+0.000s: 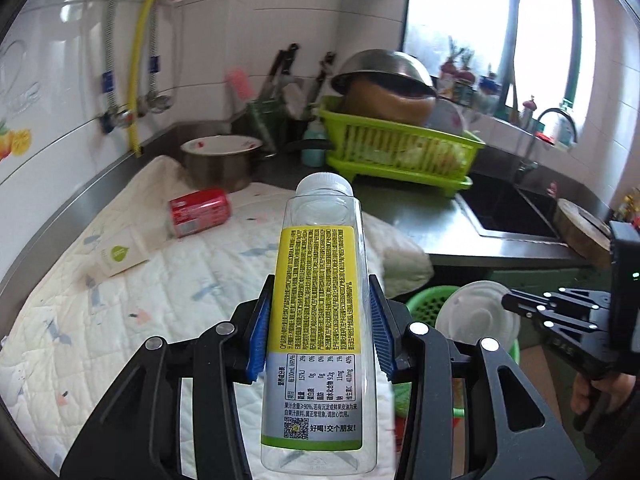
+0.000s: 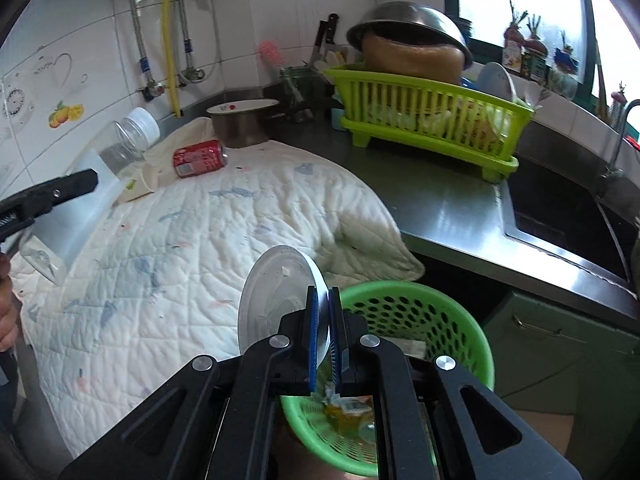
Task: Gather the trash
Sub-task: 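Carry the white lid and bottle to the green basket and release both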
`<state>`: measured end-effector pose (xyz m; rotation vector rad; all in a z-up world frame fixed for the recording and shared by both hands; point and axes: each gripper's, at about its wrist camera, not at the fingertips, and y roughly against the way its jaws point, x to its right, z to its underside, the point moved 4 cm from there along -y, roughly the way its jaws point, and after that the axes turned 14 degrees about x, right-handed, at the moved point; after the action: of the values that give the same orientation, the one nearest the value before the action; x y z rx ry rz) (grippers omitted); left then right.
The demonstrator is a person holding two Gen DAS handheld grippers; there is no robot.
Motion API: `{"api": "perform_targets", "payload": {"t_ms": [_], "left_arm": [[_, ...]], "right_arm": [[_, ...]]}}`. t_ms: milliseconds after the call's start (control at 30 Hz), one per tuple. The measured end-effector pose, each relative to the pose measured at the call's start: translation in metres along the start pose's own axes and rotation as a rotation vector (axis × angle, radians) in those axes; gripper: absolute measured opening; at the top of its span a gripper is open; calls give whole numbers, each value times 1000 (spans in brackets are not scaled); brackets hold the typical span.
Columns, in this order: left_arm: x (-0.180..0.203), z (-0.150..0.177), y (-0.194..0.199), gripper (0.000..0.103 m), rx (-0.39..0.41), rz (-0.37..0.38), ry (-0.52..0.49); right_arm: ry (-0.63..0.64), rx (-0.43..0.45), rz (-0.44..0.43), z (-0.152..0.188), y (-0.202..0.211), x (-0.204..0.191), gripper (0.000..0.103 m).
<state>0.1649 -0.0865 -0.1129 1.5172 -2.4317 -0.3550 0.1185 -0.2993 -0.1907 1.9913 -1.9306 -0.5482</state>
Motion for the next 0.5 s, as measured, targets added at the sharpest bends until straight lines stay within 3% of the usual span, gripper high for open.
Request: {"api": "perform_targets", "payload": {"t_ms": [267,500], "left_arm": [[72,12,-23,42,-51,133,-57],[115,40,-53,42,-148,202,-99]], "right_arm": [[-69,-68,161,41,4,72,6],[-123,-126,201,70,-10,94,9]]}}
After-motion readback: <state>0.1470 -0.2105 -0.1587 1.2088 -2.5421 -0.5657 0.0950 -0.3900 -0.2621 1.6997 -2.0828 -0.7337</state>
